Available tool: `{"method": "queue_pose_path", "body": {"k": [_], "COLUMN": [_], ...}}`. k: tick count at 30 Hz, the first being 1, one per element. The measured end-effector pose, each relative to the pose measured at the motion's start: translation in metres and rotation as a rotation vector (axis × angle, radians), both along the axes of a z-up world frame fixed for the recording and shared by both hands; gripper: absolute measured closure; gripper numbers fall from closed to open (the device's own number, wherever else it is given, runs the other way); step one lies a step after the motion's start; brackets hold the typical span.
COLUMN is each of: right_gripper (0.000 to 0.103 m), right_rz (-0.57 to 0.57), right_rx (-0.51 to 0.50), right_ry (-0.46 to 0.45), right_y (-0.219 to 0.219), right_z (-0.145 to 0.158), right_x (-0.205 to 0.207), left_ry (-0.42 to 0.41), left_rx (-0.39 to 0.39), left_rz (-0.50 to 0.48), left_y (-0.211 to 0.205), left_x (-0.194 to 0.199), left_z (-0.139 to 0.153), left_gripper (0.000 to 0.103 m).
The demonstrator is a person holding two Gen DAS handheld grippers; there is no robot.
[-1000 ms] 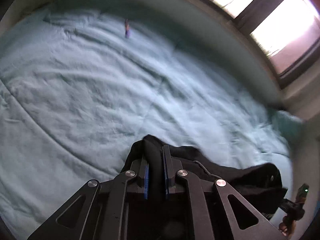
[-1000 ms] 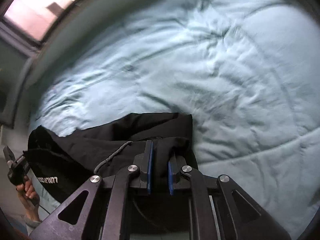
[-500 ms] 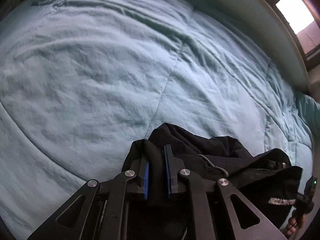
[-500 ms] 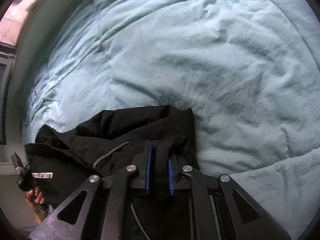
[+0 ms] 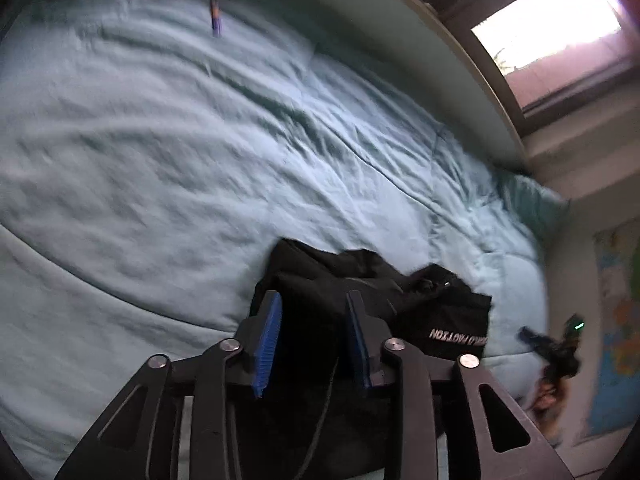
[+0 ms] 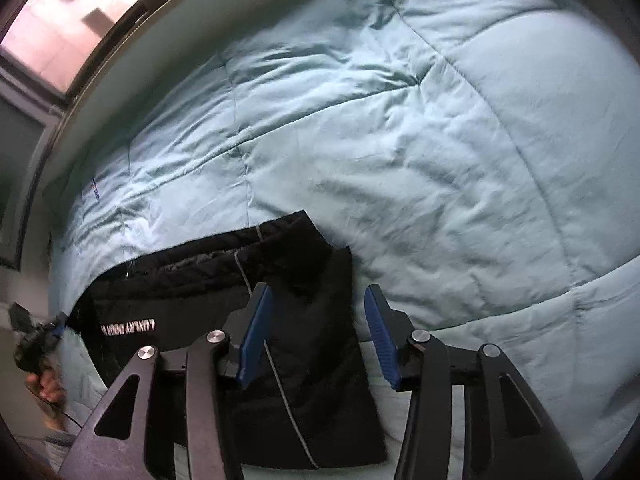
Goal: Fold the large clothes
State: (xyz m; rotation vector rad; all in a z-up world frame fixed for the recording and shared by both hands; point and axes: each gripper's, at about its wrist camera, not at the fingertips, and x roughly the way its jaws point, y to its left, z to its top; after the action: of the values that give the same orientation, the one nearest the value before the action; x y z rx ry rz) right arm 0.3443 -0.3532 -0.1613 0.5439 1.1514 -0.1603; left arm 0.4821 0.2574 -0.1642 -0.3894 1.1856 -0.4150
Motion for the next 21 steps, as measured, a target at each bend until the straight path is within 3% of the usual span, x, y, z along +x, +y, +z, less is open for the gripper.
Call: {"method": "queue_pose_path", "body": {"k": [3,5,12,21], "right_gripper": [0.052,0.052,0.052,0.052], "right_rz": [0.031,0.052,0.128,0.197], "right_rx": [-0.006,0.008,-0.041,-0.125], "right_ry": [0.011,0.013,0.002,0.017], "right_y": [0.012,0.020,0.052,0.045], "right_z": [-0.006,-0.013,-0.033,-0.065], "right_x": [0.001,0.003,0.024,0.055], "left_ry": [-0.045,-0.065,-0.012,0.040], "left_rx": [-0.038,-0.025,0.098,0.188], "left_rz": [0.011,0.031,-0.013,-0.074], "left_y": [0.013,0.019,-0.010,-0.048], "left_x": [-0.008,-0.010,0.000,0.040], "left_z": [0.014,0.017,-0.021,-0.069], "left_gripper": [0.056,0.040,0.039,0.039]}}
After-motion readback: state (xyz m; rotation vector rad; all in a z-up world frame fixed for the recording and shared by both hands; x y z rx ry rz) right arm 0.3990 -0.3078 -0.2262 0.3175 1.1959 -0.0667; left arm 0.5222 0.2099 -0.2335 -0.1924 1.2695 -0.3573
